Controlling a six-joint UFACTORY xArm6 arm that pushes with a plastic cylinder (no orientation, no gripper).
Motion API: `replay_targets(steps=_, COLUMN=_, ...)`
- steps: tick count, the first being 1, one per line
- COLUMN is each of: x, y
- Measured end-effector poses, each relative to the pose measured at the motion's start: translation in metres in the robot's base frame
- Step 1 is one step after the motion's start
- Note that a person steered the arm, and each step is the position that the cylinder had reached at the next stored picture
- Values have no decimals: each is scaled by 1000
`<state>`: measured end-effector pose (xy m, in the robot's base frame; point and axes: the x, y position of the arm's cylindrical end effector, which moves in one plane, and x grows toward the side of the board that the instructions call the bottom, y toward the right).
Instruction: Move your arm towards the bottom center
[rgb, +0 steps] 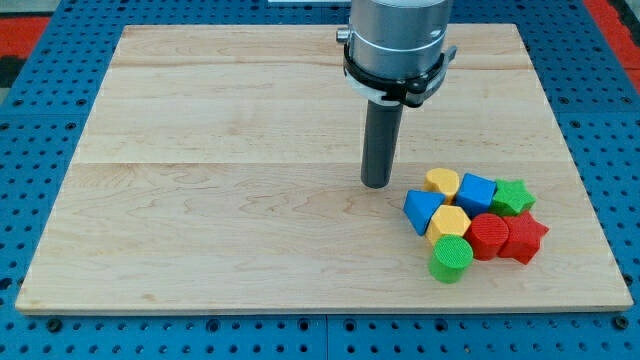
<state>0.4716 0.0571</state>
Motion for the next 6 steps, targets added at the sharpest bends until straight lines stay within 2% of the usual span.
replay_targets(steps=3, x=65, y=-41)
replay_targets(steps=6, x=138, y=-33)
